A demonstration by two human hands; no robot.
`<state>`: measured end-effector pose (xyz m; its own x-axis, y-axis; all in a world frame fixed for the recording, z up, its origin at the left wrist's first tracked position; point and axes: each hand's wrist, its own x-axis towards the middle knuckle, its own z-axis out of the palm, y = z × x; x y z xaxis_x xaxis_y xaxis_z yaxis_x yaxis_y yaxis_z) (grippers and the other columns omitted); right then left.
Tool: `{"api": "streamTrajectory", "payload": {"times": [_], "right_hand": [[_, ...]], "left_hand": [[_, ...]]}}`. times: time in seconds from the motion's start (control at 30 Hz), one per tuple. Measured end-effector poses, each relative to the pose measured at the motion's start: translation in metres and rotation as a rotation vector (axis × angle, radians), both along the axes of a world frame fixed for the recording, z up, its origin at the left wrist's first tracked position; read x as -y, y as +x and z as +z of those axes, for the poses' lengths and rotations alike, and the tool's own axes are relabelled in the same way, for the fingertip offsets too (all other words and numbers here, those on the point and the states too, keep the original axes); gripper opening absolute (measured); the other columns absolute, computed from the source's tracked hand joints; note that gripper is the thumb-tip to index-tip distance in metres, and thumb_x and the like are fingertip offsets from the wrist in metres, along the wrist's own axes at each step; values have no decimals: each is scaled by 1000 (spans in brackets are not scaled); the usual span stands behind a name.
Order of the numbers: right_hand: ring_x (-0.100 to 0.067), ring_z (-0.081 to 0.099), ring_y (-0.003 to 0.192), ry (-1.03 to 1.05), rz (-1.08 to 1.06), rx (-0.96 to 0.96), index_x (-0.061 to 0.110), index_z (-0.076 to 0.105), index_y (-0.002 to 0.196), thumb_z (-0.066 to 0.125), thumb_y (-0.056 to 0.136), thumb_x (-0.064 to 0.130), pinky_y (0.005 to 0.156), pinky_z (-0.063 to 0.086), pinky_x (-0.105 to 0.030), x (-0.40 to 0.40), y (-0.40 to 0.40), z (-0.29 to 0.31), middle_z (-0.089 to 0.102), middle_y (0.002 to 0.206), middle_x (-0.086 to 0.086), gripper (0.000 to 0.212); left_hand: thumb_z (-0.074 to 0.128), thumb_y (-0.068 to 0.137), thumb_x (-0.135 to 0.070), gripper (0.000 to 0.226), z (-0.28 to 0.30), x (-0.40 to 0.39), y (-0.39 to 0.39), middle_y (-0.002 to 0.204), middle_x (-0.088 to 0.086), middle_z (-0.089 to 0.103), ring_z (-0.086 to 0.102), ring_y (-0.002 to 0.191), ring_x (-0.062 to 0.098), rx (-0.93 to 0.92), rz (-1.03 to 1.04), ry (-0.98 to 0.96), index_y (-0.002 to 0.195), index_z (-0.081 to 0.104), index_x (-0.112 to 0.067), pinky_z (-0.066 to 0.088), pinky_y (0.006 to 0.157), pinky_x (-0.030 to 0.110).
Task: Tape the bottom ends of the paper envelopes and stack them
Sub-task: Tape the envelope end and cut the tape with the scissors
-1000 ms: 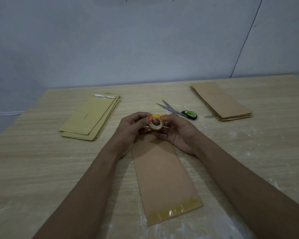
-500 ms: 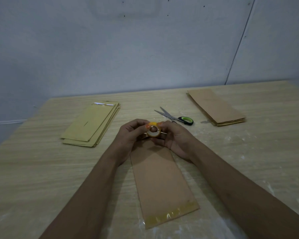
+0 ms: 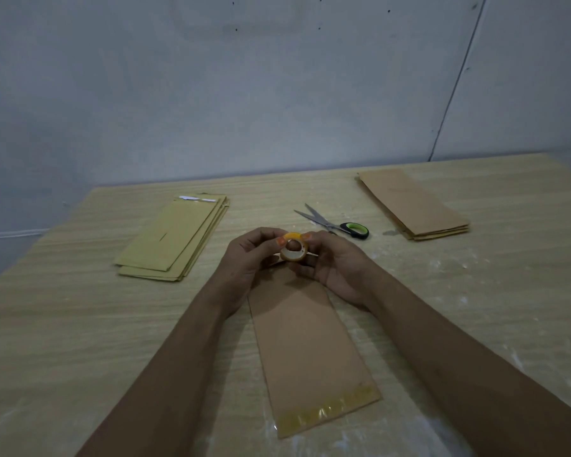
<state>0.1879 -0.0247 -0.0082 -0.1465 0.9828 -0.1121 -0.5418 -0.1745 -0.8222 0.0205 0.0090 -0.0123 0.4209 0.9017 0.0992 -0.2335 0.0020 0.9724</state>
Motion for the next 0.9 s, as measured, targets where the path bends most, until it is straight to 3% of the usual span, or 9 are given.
{"api": "streamTrajectory", "payload": {"times": [0.1, 0.2, 0.3, 0.37, 0.43, 0.57, 0.7, 0.77, 0.9], "right_hand": [[-20, 65, 79, 2, -16, 45, 5, 65, 83, 58, 86, 7, 73, 57, -32, -1, -1, 0, 67, 85, -11, 8], [-19, 65, 78, 10, -41, 101, 5, 65, 79, 53, 92, 5, 72, 57, -32, 0, -4, 0, 66, 83, -11, 18], [-20, 64, 79, -1, -18, 30, 5, 67, 80, 62, 79, 9, 76, 56, -33, 1, -2, 1, 67, 84, -12, 6], [-22, 64, 79, -11, -4, -10, 6, 69, 79, 64, 72, 13, 77, 56, -34, 1, -1, 2, 67, 84, -12, 11], [-22, 64, 80, 1, -12, 22, 7, 69, 78, 63, 78, 10, 75, 56, -34, 1, -1, 1, 67, 85, -12, 7], [-18, 65, 76, 31, -48, 122, 9, 68, 72, 53, 92, 5, 70, 56, -30, 3, -5, 2, 67, 80, -8, 26], [-20, 65, 76, -7, -27, 29, 8, 70, 73, 61, 77, 10, 72, 56, -32, 3, -4, 4, 68, 82, -10, 9], [-20, 65, 75, -17, -12, 12, 9, 72, 71, 63, 72, 13, 71, 56, -32, 3, -3, 4, 67, 84, -11, 10], [-18, 65, 76, 36, -41, 112, 16, 72, 60, 53, 92, 4, 73, 55, -32, 4, -6, 2, 68, 79, -7, 39]], "left_hand": [[71, 77, -19, 9, 1, 0, 0, 89, 6, 73, 63, 88, 21, -2, -1, 0, 83, 76, -21, 47, 85, 34], [71, 77, -19, 8, 0, 0, -1, 88, 6, 73, 63, 86, 21, -10, -7, 21, 82, 77, -22, 46, 85, 35], [78, 72, -28, 16, 0, 0, -1, 93, 7, 73, 61, 93, 25, -11, -13, 14, 86, 77, -21, 45, 89, 37], [79, 69, -32, 20, 0, 0, -1, 92, 6, 73, 61, 93, 24, -15, -1, 8, 86, 77, -22, 45, 89, 37], [76, 73, -23, 9, 0, 0, -1, 90, 6, 72, 61, 91, 24, -13, 7, 7, 83, 77, -22, 44, 90, 39], [70, 77, -18, 8, 1, 1, -2, 90, 6, 72, 63, 87, 22, -9, -9, 33, 81, 77, -22, 46, 86, 36], [77, 72, -28, 17, 2, 2, -1, 94, 8, 72, 61, 94, 26, -20, -19, 19, 87, 77, -20, 46, 88, 37], [76, 74, -23, 11, 1, 1, -1, 92, 9, 72, 61, 93, 27, -13, -5, 0, 85, 77, -20, 46, 89, 38], [75, 79, -15, 7, 3, 3, -2, 89, 7, 73, 65, 84, 21, -10, -23, 10, 82, 77, -21, 50, 82, 33]]}}
